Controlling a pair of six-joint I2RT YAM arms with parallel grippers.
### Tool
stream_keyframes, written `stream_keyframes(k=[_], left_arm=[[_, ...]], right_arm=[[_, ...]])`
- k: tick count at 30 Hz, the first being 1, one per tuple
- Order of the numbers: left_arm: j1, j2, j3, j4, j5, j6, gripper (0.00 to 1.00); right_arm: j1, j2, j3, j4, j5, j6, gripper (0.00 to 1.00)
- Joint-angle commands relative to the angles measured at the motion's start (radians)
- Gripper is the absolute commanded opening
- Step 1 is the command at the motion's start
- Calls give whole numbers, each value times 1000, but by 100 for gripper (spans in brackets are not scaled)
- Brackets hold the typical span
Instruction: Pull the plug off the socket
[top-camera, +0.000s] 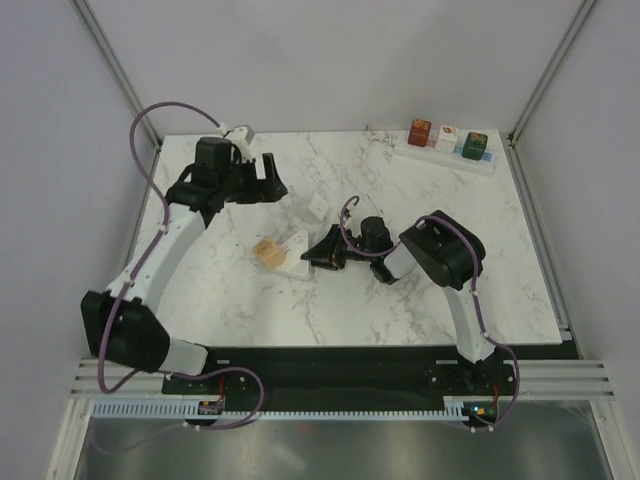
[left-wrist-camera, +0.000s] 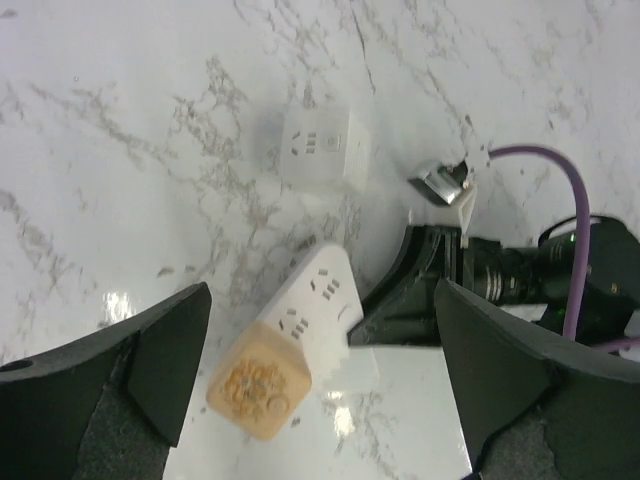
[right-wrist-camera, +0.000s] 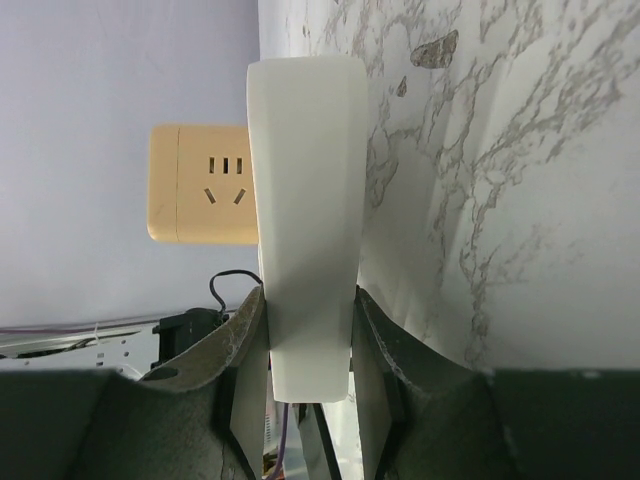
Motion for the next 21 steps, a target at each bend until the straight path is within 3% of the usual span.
stream_keyframes(k=[1, 8, 16, 21], left_arm=[[0, -138, -192, -72, -88, 59, 100], [0, -323, -424, -72, -139, -203, 97], [1, -260, -480, -65, -87, -496, 96], [0, -265, -527, -3, -83, -619, 97]], right_arm=[[5, -4, 22, 81, -23, -19, 0], [14, -24, 41, -27, -11, -94, 0], [48, -113, 74, -316, 87, -303, 0], [65, -128, 79, -341, 106, -334, 0]])
